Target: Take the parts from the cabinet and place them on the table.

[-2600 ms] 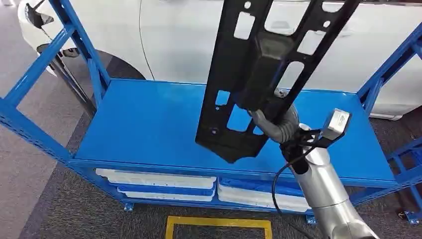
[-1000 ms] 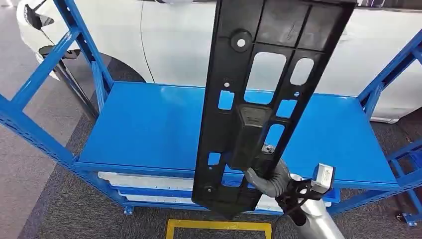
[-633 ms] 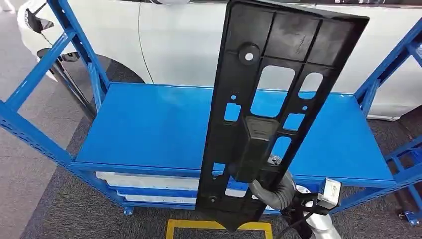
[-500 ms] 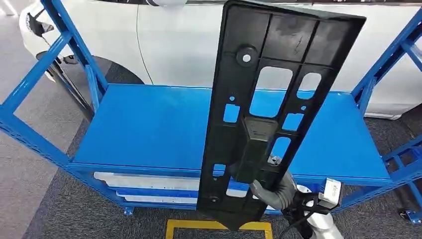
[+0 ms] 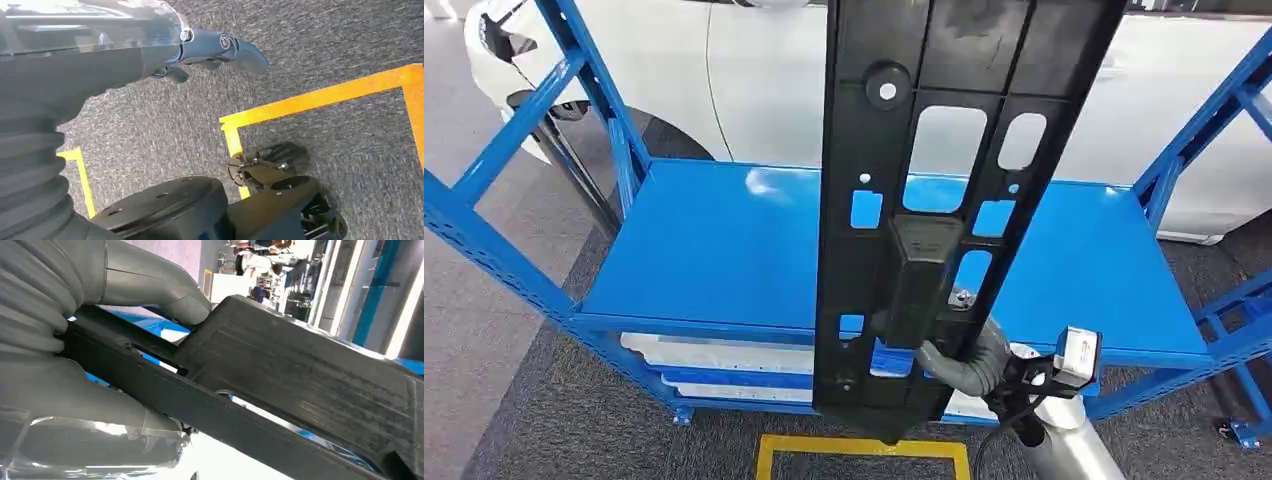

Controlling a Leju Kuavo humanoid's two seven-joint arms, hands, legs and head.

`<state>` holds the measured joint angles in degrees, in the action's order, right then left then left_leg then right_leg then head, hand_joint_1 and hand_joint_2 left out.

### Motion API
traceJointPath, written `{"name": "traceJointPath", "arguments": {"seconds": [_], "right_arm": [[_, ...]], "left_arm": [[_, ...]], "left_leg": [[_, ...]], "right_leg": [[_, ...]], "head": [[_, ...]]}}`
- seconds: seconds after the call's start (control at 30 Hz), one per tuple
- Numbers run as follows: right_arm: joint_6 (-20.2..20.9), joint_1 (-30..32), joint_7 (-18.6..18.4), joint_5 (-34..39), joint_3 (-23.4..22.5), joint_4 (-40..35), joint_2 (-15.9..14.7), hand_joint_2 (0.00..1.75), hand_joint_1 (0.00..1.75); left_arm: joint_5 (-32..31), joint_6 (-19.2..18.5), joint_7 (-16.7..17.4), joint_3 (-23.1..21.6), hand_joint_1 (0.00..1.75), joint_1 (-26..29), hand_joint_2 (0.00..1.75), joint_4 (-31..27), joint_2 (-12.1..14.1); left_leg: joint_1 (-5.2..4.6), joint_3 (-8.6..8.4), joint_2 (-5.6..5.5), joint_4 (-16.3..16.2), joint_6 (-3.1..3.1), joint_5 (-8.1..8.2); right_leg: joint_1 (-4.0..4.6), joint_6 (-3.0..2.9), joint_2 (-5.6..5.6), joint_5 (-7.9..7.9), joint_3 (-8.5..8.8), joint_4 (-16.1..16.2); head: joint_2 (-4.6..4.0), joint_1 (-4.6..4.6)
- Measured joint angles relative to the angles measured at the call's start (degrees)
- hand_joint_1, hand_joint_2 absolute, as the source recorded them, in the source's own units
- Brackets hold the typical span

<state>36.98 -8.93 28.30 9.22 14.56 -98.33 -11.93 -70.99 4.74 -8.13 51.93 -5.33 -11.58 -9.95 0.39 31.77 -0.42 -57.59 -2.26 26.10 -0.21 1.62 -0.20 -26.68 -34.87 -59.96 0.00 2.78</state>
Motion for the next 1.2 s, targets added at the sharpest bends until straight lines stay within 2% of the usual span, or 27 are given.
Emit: {"name": "traceJointPath", "arguments": {"seconds": [0.07, 0.1, 0.13, 0.17, 0.2, 0.27, 0.3, 0.33, 0.43, 0.47, 0.5, 0.53, 0.6, 0.63, 0.67, 0.7, 0.77, 0.8, 0.83, 0.97, 1.0, 1.03, 1.07, 1.1, 1.13, 1.17, 1.2], "right_arm": [[0.0, -0.4, 0.0, 0.0, 0.0, 0.3, 0.0, 1.75, 1.75], [0.0, -0.4, -0.1, 0.0, 0.0, 0.5, 0.0, 1.75, 1.75], [0.0, -0.4, -0.1, 0.0, 0.1, 0.7, 0.0, 1.75, 1.75], [0.0, -0.4, -0.2, 0.0, 0.1, 1.0, 0.0, 1.75, 1.75], [0.0, -0.4, -0.2, 0.0, 0.1, 1.1, 0.0, 1.75, 1.75], [0.0, -0.7, -0.2, 0.0, 0.1, 1.1, 0.0, 1.75, 1.75], [0.0, -0.9, -0.2, 0.0, 0.1, 1.1, 0.0, 1.75, 1.75], [0.0, -1.1, -0.2, 0.0, 0.2, 1.2, 0.0, 1.75, 1.75], [0.0, -1.3, -0.3, 0.1, 0.4, 1.4, 0.0, 1.75, 1.75], [0.0, -1.4, -0.3, 0.1, 0.4, 1.4, 0.0, 1.75, 1.75], [0.0, -1.4, -0.3, 0.1, 0.5, 1.4, 0.0, 1.75, 1.75], [0.0, -1.7, -0.3, 0.1, 0.6, 1.4, 0.0, 1.75, 1.75], [0.0, -1.7, -0.3, 0.1, 0.7, 1.5, 0.0, 1.75, 1.75], [0.0, -1.7, -0.3, 0.1, 0.9, 1.6, 0.0, 1.75, 1.75], [0.0, -1.7, -0.4, 0.1, 1.0, 1.8, 0.0, 1.75, 1.75], [0.0, -1.7, -0.4, 0.1, 1.0, 1.8, 0.0, 1.75, 1.75], [0.0, -1.9, -0.5, 0.1, 1.2, 1.8, 0.0, 1.75, 1.75], [0.0, -2.2, -0.5, 0.1, 1.2, 1.8, 0.0, 1.75, 1.75], [0.0, -2.3, -0.5, 0.1, 1.3, 1.9, 0.0, 1.75, 1.75], [0.1, -2.8, -0.7, 0.1, 1.5, 2.0, 0.0, 1.75, 1.75], [0.1, -2.8, -0.7, 0.1, 1.5, 2.0, 0.0, 1.75, 1.75], [0.1, -3.1, -0.7, 0.2, 1.5, 2.1, 0.0, 1.75, 1.75], [0.1, -3.2, -0.7, 0.3, 1.5, 2.2, 0.0, 1.75, 1.75], [0.1, -3.2, -0.7, 0.4, 1.5, 2.3, 0.0, 1.75, 1.75], [0.1, -3.0, -0.7, 0.4, 1.5, 2.4, 0.0, 1.75, 1.75], [0.1, -2.7, -0.6, 0.6, 1.6, 2.6, 0.0, 1.75, 1.75], [0.1, -2.5, -0.5, 0.7, 1.6, 2.7, 0.0, 1.75, 1.75]], "left_arm": [[0.0, 0.0, -0.1, 0.0, 0.0, -0.1, 1.75, 0.0, -0.1], [0.0, 0.0, -0.1, 0.1, 0.0, 0.0, 1.75, 0.0, -0.1], [0.0, 0.0, -0.1, 0.1, 0.0, 0.0, 1.75, 0.0, -0.1], [0.1, 0.0, -0.1, 0.2, 0.0, 0.0, 1.75, 0.0, -0.1], [0.1, 0.0, -0.1, 0.3, 0.0, 0.0, 1.75, 0.0, -0.2], [0.1, 0.0, -0.1, 0.5, 0.0, 0.0, 1.75, 0.0, -0.2], [0.1, 0.0, -0.1, 0.5, 0.0, 0.0, 1.75, 0.0, -0.3], [0.1, 0.0, -0.2, 0.5, 0.0, -0.1, 1.75, 0.0, -0.5], [0.1, -0.1, -0.2, 0.8, 0.0, 0.0, 1.75, 0.0, -0.6], [0.1, -0.1, -0.2, 0.9, 0.0, 0.0, 1.75, 0.0, -0.6], [0.1, -0.1, -0.2, 0.9, 0.0, 0.0, 1.75, 0.0, -0.6], [0.1, -0.1, -0.2, 0.9, 0.0, 0.0, 1.75, 0.0, -0.6], [0.1, -0.1, -0.2, 1.0, 0.0, 0.0, 1.75, 0.0, -0.6], [0.1, -0.1, -0.2, 1.0, 0.0, 0.1, 1.75, 0.0, -0.6], [0.2, -0.1, -0.2, 1.0, 0.0, 0.1, 1.75, 0.0, -0.6], [0.2, -0.1, -0.2, 1.0, 0.0, 0.0, 1.75, 0.0, -0.6], [0.2, -0.2, -0.2, 1.0, 0.0, 0.0, 1.75, 0.0, -0.6], [0.2, -0.2, -0.2, 1.0, 0.0, 0.0, 1.75, 0.0, -0.6], [0.2, -0.2, -0.2, 1.0, 0.0, -0.1, 1.75, 0.0, -0.6], [0.2, -0.2, -0.2, 1.1, 0.0, 0.1, 1.75, 0.0, -0.6], [0.2, -0.3, -0.2, 1.1, 0.0, 0.0, 1.75, 0.0, -0.7], [0.2, -0.3, -0.3, 1.1, 0.0, 0.0, 1.75, 0.0, -0.7], [0.2, -0.3, -0.3, 1.1, 0.0, 0.0, 1.75, 0.0, -0.7], [0.2, -0.3, -0.4, 1.1, 0.0, 0.0, 1.75, 0.0, -0.8], [0.2, -0.4, -0.4, 1.1, 0.0, 0.1, 1.75, 0.0, -0.8], [0.2, -0.5, -0.5, 1.1, 0.0, 0.2, 1.75, 0.0, -0.7], [0.2, -0.5, -0.7, 1.1, 0.0, 0.3, 1.75, 0.0, -0.7]], "left_leg": [[-0.06, 0.46, 0.07, 0.0, -0.3, -0.28], [-0.11, 0.64, 0.07, 0.0, -0.33, -0.38], [-0.14, 0.87, 0.07, -0.2, -0.28, -0.47], [-0.14, 1.02, 0.05, -0.3, -0.26, -0.52], [-0.14, 1.1, 0.01, -0.4, -0.24, -0.53], [-0.18, 1.01, -0.06, -0.6, -0.12, -0.49], [-0.19, 1.02, -0.04, -0.6, 0.09, -0.55], [-0.53, 1.38, -0.03, -0.7, 0.5, -0.71], [-0.3, 1.52, 0.02, -0.2, 1.47, -1.24], [-0.59, 1.61, 0.0, -0.4, 1.87, -1.05], [-0.27, 1.86, -0.01, -1.0, 2.05, -0.46], [-0.3, 3.26, 0.04, -4.2, 2.49, 2.19], [-0.2, 7.09, 0.05, -13.3, 2.87, 7.0], [-0.19, 8.64, 0.06, -17.1, 3.03, 8.29], [-0.19, 8.9, 0.06, -18.1, 3.02, 8.06], [-0.19, 7.78, 0.07, -16.3, 2.99, 6.66], [-0.15, 2.39, 0.07, -6.6, 2.74, 2.03], [-0.16, -0.2, 0.02, -1.6, 2.43, 0.73], [-0.49, -0.44, -0.06, -0.5, 2.0, 1.35], [-0.42, 0.01, -0.04, -0.2, 0.47, 0.4], [-0.15, -0.15, 0.07, 0.1, 0.11, -0.04], [-0.08, 0.13, 0.11, 0.2, -0.24, -0.28], [-0.1, 0.35, 0.11, 0.1, -0.27, -0.37], [-0.18, 0.63, 0.11, 0.1, -0.33, -0.53], [-0.23, 0.88, 0.12, 0.1, -0.36, -0.63], [-0.25, 1.18, 0.12, -0.1, -0.3, -0.76], [-0.25, 1.34, 0.1, -0.2, -0.26, -0.79]], "right_leg": [[-0.29, 0.48, 0.0, -4.88, -3.45, -8.2], [-0.41, 0.66, 0.0, -6.55, -5.11, -12.2], [-0.54, 0.76, 0.0, -7.35, -6.35, -15.3], [-0.62, 0.78, -0.01, -6.72, -6.17, -15.5], [-0.63, 0.71, -0.01, -4.89, -4.57, -12.7], [-0.58, 0.14, -0.02, 0.09, 1.4, -1.9], [-0.45, -0.27, -0.09, -0.26, 3.21, 1.8], [-0.11, -0.45, -0.14, -0.12, 3.23, 2.2], [0.14, -1.11, 0.07, 0.39, 2.69, 2.4], [-0.5, -1.61, 0.0, 0.91, 2.82, 3.2], [-0.48, -1.71, -0.3, 1.13, 2.88, 3.4], [-0.48, -2.18, -0.33, 1.36, 2.73, 3.5], [-0.35, -2.38, -0.48, 1.49, 2.39, 3.4], [-0.3, -2.38, -0.53, 1.57, 2.16, 3.3], [-0.29, -2.3, -0.53, 1.63, 1.94, 3.1], [-0.29, -2.27, -0.53, 1.65, 1.77, 2.9], [-0.29, -2.17, -0.51, 1.61, 1.64, 2.5], [-0.29, -1.98, -0.5, 1.54, 1.55, 2.2], [0.12, -1.56, -0.35, 1.53, 1.28, 1.9], [-0.03, -0.3, -0.31, 2.19, 0.99, 2.1], [-0.26, -0.05, -0.19, 1.34, 0.72, 1.4], [-0.23, 0.21, -0.14, -0.91, -0.4, -1.1], [-0.38, 0.41, -0.13, -3.01, -1.82, -4.5], [-0.59, 0.68, -0.13, -5.78, -4.16, -10.2], [-0.65, 0.8, -0.13, -7.39, -5.8, -14.2], [-0.66, 0.88, -0.13, -7.99, -6.84, -16.9], [-0.67, 0.86, -0.13, -6.95, -6.1, -15.8]], "head": [[0.0, 0.0], [0.0, 0.0], [0.0, 0.0], [0.0, 0.0], [0.0, 0.0], [0.0, 0.0], [0.0, 0.0], [0.0, -0.02], [0.0, 0.0], [0.0, 0.0], [0.0, 0.0], [0.0, 0.0], [0.0, 0.0], [0.0, 0.0], [0.0, 0.0], [0.0, 0.0], [0.0, 0.0], [0.0, 0.0], [0.0, 0.0], [0.0, 0.0], [0.0, 0.0], [0.0, -0.02], [0.0, 0.0], [0.0, 0.0], [0.0, 0.0], [0.0, 0.0], [0.0, 0.0]]}}
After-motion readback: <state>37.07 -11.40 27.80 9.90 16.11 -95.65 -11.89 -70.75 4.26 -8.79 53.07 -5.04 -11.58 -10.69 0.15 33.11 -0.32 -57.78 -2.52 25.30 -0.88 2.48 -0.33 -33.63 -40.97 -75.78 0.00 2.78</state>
